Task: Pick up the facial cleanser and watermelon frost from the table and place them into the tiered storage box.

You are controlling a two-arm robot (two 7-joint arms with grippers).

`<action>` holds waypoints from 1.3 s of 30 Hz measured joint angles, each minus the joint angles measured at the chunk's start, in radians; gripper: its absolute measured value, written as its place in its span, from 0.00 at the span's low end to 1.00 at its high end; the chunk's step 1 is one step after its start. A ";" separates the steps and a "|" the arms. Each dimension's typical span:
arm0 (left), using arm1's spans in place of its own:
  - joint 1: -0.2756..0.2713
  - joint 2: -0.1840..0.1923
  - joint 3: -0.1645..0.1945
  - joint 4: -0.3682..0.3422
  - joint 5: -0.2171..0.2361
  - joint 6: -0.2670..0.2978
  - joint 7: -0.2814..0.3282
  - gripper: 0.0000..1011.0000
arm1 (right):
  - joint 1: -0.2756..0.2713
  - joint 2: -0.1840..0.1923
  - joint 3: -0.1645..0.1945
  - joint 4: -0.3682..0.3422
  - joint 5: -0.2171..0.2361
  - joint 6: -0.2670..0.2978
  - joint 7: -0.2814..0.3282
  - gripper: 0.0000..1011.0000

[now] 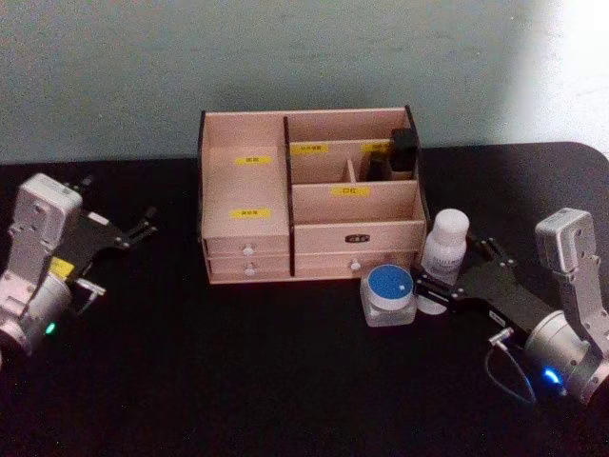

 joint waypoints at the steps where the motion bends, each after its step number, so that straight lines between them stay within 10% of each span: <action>1: 0.000 0.000 0.000 0.000 0.000 0.000 0.000 0.99 | 0.000 0.000 0.000 0.000 0.000 0.000 0.000 0.99; 9: 0.000 0.000 0.000 0.000 0.000 0.000 0.000 0.99 | -0.002 0.003 0.000 -0.002 0.000 0.000 -0.002 0.99; 25: 0.000 0.000 0.000 0.000 0.000 0.000 0.000 0.99 | -0.004 0.005 -0.002 -0.004 0.001 -0.002 -0.004 0.59; 39: 0.000 0.000 0.000 0.000 0.000 0.000 0.000 0.99 | -0.015 0.007 0.011 -0.016 0.001 -0.003 0.002 0.59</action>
